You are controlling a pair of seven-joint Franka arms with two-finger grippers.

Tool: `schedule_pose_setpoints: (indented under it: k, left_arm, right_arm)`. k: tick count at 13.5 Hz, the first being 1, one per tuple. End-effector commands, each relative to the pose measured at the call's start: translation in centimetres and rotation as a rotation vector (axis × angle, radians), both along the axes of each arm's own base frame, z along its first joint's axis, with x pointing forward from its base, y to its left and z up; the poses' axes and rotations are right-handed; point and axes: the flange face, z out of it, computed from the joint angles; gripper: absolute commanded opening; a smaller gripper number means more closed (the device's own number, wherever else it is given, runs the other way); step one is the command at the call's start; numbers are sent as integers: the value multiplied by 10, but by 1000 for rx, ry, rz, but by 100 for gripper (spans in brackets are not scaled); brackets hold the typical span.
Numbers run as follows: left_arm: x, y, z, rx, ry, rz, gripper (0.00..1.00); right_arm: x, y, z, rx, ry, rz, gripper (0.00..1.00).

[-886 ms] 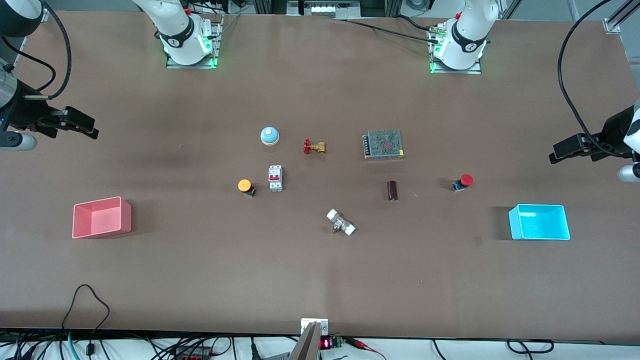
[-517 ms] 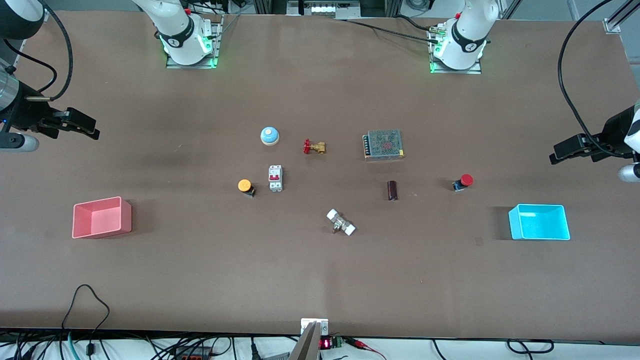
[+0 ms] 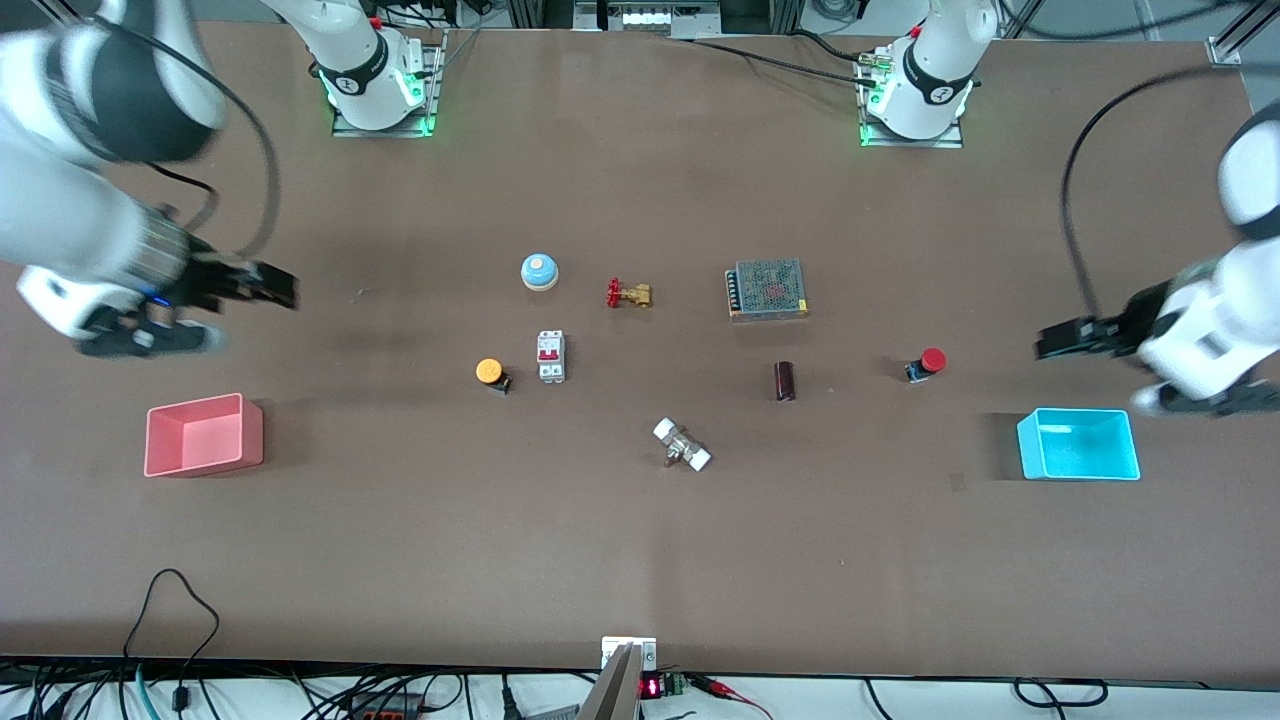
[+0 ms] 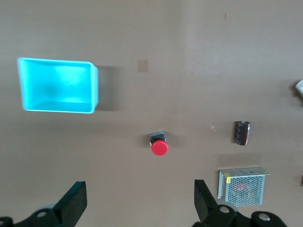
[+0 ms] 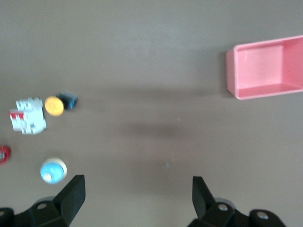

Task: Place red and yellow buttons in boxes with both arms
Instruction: 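Reach the right gripper to the yellow button while the left gripper reaches the red button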

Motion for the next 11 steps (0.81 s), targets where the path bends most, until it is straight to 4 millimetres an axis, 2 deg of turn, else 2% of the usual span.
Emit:
schedule_pose_setpoints:
  k: [1,2,3,4,5,6,8,9,11]
  left_arm:
    - [25,-10,-53,-10,11,-28,100]
    - [32,-12,-66,-10,-18,-30,100]
    - [33,-25,-78,-9,-30,-46,100]
    - [26,-29,-99,-8,-12,-49,100]
    - [19,-30,-121,-8,-4,-51,100]
    - [8,-31,-145,-8,4,-46,100]
    - [-16,-32,-186,-2,-3,-32,100]
    - [-24,-27,-201,1,1,-19,100]
    - [-36,-24,-217,6,29,18,100]
  right_arm:
    - [-3,31,-57,-3,-63,-99,100]
    - [-9,38,-79,1,-85,-128,100]
    - [-13,49,-97,5,-105,-162,100]
    - [-10,62,-118,4,-109,-227,100]
    - [-8,71,-125,9,-126,-293,100]
    - [-5,86,-140,15,-134,-324,100]
    - [-1,101,-167,27,-159,-363,100]
    - [0,110,-169,36,-170,-356,100]
    - [4,121,-167,47,-182,-354,100]
